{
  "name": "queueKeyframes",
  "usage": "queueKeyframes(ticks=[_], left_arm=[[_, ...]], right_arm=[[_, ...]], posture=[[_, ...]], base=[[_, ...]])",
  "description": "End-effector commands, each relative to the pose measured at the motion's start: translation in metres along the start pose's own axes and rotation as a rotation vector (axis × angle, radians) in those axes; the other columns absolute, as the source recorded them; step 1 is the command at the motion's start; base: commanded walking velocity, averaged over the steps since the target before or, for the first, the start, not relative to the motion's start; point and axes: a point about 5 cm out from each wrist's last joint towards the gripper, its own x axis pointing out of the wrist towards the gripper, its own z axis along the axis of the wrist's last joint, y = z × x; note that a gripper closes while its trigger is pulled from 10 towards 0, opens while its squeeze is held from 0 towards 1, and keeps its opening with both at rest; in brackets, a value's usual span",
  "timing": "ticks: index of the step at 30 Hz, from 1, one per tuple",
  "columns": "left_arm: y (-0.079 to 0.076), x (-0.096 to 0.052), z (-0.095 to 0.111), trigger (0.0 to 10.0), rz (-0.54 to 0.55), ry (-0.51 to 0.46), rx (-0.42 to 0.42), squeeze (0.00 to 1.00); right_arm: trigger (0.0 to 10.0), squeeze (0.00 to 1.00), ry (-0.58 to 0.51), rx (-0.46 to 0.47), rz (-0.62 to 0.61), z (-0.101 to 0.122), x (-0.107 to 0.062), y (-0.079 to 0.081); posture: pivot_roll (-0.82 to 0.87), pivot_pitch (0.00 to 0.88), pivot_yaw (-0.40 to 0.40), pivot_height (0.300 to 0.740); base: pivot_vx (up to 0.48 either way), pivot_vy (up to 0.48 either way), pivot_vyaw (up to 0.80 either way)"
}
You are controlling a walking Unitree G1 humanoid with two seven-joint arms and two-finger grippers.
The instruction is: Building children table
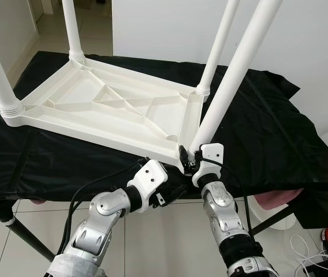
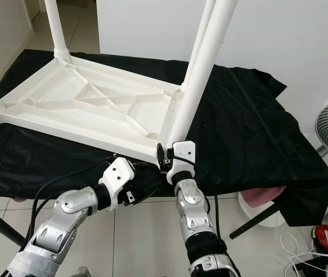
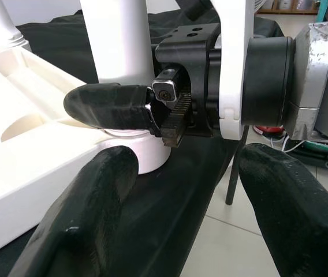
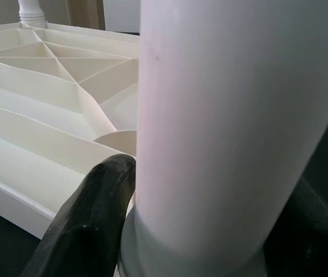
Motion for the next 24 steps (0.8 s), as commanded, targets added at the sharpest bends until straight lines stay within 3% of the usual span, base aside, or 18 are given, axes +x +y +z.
queueKeyframes(ticks=[1, 5, 6, 11, 14, 15, 16, 18, 24], left_arm=[[0.0, 0.003, 0.001, 10.0, 0.045, -0.007, -0.006, 0.0], [-0.001, 0.003, 0.001, 10.0, 0.04, -0.007, -0.005, 0.0], [-0.001, 0.003, 0.001, 10.0, 0.044, -0.006, -0.006, 0.0], [0.0, 0.002, 0.001, 10.0, 0.049, -0.005, -0.01, 0.0], [-0.001, 0.001, 0.001, 10.0, 0.043, -0.003, -0.01, 0.0], [0.0, 0.001, 0.001, 10.0, 0.042, -0.003, -0.009, 0.0], [0.0, 0.001, 0.001, 10.0, 0.042, -0.003, -0.009, 0.0], [0.002, 0.002, 0.002, 10.0, 0.046, -0.004, -0.008, 0.0], [0.004, 0.002, 0.002, 10.0, 0.051, -0.007, -0.009, 0.0]], right_arm=[[10.0, 0.0, 0.036, 0.048, -0.05, -0.007, -0.003, -0.008], [10.0, 0.0, 0.036, 0.0, -0.075, -0.004, -0.003, -0.015], [10.0, 1.0, 0.03, 0.01, -0.074, -0.002, -0.003, -0.018], [10.0, 1.0, 0.008, 0.019, 0.029, 0.005, -0.002, -0.023], [10.0, 1.0, 0.036, -0.022, 0.194, 0.005, 0.0, -0.026], [10.0, 0.0, 0.039, -0.045, 0.242, 0.007, 0.0, -0.029], [10.0, 0.0, 0.039, -0.045, 0.242, 0.007, 0.0, -0.029], [10.0, 0.0, 0.052, -0.11, 0.405, 0.012, 0.004, -0.038], [10.0, 0.0, 0.041, -0.153, 0.505, 0.021, 0.013, -0.039]], posture=[[0.05, 0.0, -0.115, 0.74], [0.05, 0.0, -0.115, 0.74], [0.05, 0.0, -0.118, 0.74], [0.05, 0.0, -0.109, 0.74], [0.04, 0.0, -0.106, 0.74], [0.04, 0.0, -0.104, 0.74], [0.04, 0.0, -0.104, 0.74], [0.04, 0.0, -0.1, 0.74], [0.04, 0.0, -0.094, 0.74]], base=[[0.0, 0.0, 0.0], [0.0, 0.0, 0.0], [0.0, 0.0, 0.0], [0.0, 0.0, 0.0], [0.0, 0.0, 0.0], [0.0, 0.0, 0.0], [0.0, 0.0, 0.0], [0.0, 0.0, 0.0], [0.0, 0.0, 0.0]])
